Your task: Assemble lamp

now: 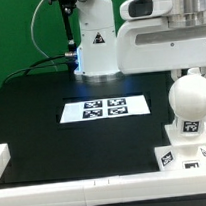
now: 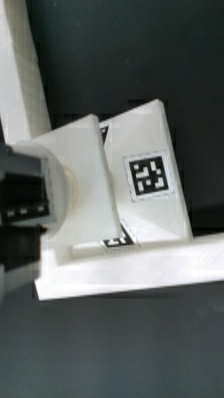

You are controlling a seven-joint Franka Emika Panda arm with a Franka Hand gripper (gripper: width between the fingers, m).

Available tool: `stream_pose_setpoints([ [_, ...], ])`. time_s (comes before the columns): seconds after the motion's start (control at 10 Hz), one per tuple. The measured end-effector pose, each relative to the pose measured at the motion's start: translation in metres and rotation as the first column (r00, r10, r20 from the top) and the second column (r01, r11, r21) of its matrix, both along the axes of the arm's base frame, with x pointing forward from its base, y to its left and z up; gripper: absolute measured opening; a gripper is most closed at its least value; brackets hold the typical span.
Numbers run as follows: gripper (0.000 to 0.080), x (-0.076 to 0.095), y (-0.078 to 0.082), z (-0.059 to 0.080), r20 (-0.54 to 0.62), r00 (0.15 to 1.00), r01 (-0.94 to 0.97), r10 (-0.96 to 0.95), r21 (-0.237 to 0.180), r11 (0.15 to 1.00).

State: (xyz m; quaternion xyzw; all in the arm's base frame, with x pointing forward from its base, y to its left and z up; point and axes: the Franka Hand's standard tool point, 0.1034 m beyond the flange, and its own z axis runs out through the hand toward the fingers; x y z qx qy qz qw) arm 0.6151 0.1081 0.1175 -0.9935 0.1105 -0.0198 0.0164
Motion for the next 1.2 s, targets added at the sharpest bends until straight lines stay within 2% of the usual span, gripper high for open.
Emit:
stream_pose_setpoints([
  [0.1,0.0009,0.0,0.0,0.0,0.0,1.0,0.0,0.0,0.0,1.0],
  [0.4,0.0001,0.0,0.0,0.0,0.001,1.0,-0.03,0.03,-0.004,1.0],
  [0.6,0.0001,-0.015,0.013,0.002,0.005,0.999,-0.05,0.05,-0.003,0.999],
  [0.7,0.0001,-0.021,0.013,0.005,0.004,0.99,-0.142,0.142,-0.002,0.99],
  [1.0,0.0467,-0.019,0.004,0.015,0.015,0.991,-0.13,0.13,0.004,0.992],
  [1.1,0.0467,-0.014,-0.001,0.021,0.025,0.992,-0.121,0.12,0.006,0.993],
  [1.2,0.0633,-0.01,-0.004,0.033,0.028,0.993,-0.114,0.113,0.012,0.993],
])
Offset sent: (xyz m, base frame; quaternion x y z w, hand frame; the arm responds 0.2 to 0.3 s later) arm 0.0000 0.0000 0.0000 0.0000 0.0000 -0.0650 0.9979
